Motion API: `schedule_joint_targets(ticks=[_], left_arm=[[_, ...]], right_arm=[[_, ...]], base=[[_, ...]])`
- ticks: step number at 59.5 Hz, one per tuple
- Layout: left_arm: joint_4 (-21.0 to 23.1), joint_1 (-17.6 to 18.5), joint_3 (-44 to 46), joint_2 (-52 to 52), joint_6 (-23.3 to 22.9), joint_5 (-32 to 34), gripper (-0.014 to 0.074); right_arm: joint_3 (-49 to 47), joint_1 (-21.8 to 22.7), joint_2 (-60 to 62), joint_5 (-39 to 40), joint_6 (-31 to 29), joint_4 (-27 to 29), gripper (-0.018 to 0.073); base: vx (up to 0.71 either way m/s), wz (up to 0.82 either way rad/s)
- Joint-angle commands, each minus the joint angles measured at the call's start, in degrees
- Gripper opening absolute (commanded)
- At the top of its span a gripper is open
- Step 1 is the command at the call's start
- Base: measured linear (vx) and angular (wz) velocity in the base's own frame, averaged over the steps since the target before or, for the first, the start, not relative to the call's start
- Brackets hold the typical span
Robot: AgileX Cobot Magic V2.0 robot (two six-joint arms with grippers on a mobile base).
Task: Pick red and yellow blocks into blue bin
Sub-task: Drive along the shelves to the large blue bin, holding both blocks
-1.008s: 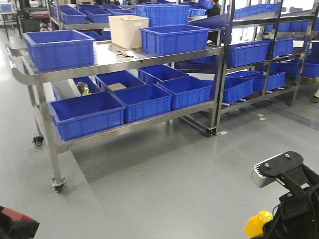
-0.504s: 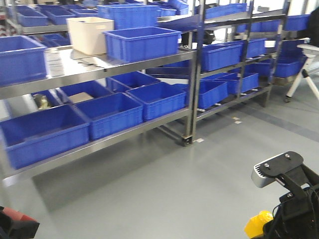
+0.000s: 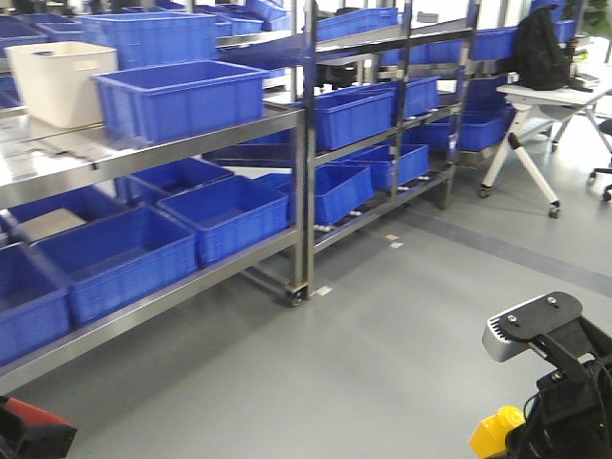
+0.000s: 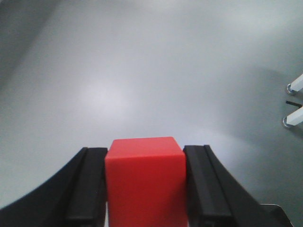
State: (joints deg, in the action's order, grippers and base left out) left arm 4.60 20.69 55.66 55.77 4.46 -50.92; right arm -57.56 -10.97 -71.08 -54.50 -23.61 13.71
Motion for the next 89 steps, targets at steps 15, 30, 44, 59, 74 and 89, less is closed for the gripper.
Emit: schedule_joint_targets(ticks=[15, 30, 44, 59, 74, 89], left_arm=[[0.66, 0.27, 1.41, -0.86, -0.14, 3.73, 0.0234], [0.66, 0.27, 1.41, -0.86, -0.14, 3.73, 0.0234], [0.66, 0.27, 1.41, -0.86, -0.14, 3.73, 0.0234], [0.66, 0.27, 1.41, -0.86, -0.14, 3.64, 0.0234], [0.66, 0.27, 1.41, -0.86, -0.14, 3.69, 0.0234], [0.66, 0.27, 1.41, -0.86, -0.14, 3.69, 0.0234]], right_arm=[[-1.54, 0.16, 1.41, 2.13, -0.55, 0.34, 0.0244], [-1.54, 0.16, 1.41, 2.13, -0.55, 0.34, 0.0244], [-1.54, 0.16, 1.41, 2.13, -0.55, 0.34, 0.0244], [-1.54, 0.16, 1.41, 2.13, -0.55, 0.34, 0.0244], [-1.54, 0.16, 1.41, 2.13, -0.55, 0.34, 0.0244], [-1.54, 0.16, 1.41, 2.13, -0.55, 0.34, 0.0244]], base=[[0.43, -0.22], [0.44, -0.19], [0.44, -0.18], [0.45, -0.12], [0.46, -0.06], [0.45, -0.05]])
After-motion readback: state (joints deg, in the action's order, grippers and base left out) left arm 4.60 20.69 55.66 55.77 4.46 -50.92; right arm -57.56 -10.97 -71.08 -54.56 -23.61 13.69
